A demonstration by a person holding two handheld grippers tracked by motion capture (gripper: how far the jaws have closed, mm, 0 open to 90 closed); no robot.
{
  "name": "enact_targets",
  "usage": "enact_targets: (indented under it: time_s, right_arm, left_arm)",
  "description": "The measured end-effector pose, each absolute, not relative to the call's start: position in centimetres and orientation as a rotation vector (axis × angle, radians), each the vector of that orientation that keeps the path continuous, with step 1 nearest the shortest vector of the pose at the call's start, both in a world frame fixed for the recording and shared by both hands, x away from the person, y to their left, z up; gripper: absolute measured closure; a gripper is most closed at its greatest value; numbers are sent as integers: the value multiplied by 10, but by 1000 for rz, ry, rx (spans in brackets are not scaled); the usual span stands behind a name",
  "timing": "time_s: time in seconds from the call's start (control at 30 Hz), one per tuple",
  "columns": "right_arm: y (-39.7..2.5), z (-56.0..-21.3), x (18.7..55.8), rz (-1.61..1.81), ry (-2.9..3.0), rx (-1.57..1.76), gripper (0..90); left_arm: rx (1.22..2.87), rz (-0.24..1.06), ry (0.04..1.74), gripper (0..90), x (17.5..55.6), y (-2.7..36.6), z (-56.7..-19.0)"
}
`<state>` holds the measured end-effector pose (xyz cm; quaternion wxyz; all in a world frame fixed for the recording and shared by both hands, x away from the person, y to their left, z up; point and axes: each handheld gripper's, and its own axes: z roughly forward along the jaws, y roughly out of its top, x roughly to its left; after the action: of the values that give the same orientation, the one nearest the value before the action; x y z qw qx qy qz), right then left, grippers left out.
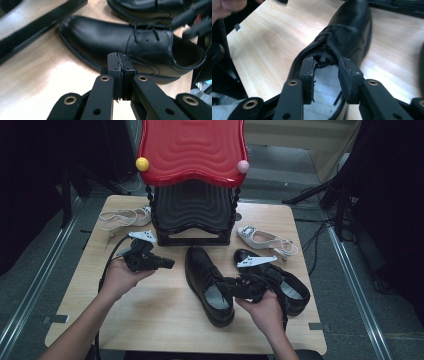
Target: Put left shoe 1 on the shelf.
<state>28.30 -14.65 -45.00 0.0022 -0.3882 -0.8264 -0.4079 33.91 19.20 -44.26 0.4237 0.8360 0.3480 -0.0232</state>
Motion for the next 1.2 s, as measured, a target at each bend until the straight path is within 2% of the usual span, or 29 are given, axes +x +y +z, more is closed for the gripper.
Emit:
enact_targets:
  time_s: [0.2, 0.3, 0.7, 1.2]
  right_arm:
    - [-133, -453, 277, -1245, -2593, -1186, 613]
    - [-124, -454, 274, -1226, -2622, -1167, 558]
    - [-100, -469, 281, -1119, -2630, -1138, 574]
    - [-79, -474, 286, -1031, -2685, -1130, 581]
  left_arm:
    - [2098, -25, 858, 898, 350, 191, -423]
    - [2078, -58, 847, 898, 357, 192, -415]
    - [2074, 113, 814, 898, 376, 198, -356]
    - [2062, 212, 781, 893, 399, 195, -298]
